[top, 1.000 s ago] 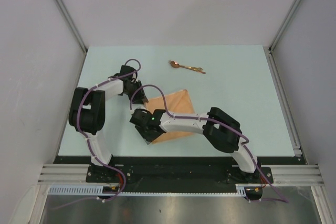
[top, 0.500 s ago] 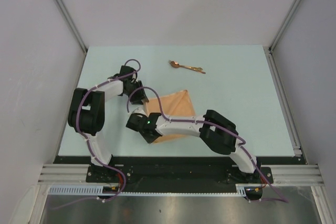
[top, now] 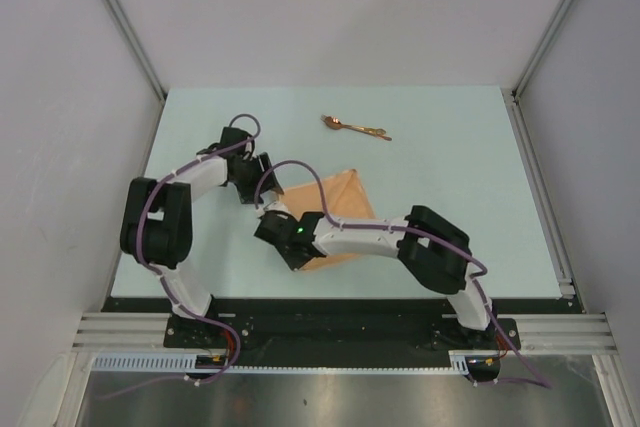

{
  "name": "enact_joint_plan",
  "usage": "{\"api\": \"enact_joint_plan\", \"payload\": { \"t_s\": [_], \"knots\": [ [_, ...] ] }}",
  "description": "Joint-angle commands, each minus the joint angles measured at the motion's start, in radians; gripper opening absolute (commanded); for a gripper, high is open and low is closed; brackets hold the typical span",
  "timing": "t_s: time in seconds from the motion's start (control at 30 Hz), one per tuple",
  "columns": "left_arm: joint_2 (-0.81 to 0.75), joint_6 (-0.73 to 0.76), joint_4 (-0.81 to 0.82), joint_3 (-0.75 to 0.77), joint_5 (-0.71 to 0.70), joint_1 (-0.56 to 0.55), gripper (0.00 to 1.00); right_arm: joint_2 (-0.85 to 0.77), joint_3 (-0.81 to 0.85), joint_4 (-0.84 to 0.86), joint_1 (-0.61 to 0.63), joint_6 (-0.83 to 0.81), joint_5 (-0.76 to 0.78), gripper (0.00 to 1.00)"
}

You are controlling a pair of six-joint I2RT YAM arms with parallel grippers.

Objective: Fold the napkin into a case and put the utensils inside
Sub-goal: Pick up the upper triangle-folded napkin from the center of the board.

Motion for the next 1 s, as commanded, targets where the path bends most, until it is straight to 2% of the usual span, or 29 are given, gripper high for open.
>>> {"api": "enact_joint_plan", "payload": {
  "t_s": [0.0, 0.1, 0.3, 0.63, 0.97],
  "knots": [
    [-0.142, -0.054, 0.005, -0.067, 0.046, 0.010, 0.69, -0.196, -0.128, 0.163, -0.080, 0.030, -0.178, 0.00],
    [-0.162, -0.080, 0.046, -0.099, 0.097, 0.016, 0.69, -0.234, -0.179, 0.213, -0.130, 0.034, -0.285, 0.00],
    [-0.103, -0.114, 0.074, -0.110, 0.196, 0.013, 0.68, -0.251, -0.201, 0.230, -0.158, 0.019, -0.327, 0.00],
    [-0.068, -0.132, 0.034, -0.101, 0.135, 0.013, 0.66, -0.286, -0.231, 0.243, -0.186, 0.023, -0.340, 0.00],
    [0.012, -0.175, 0.086, -0.063, 0.127, -0.007, 0.60, -0.322, -0.258, 0.256, -0.210, 0.025, -0.359, 0.00]
  ]
}}
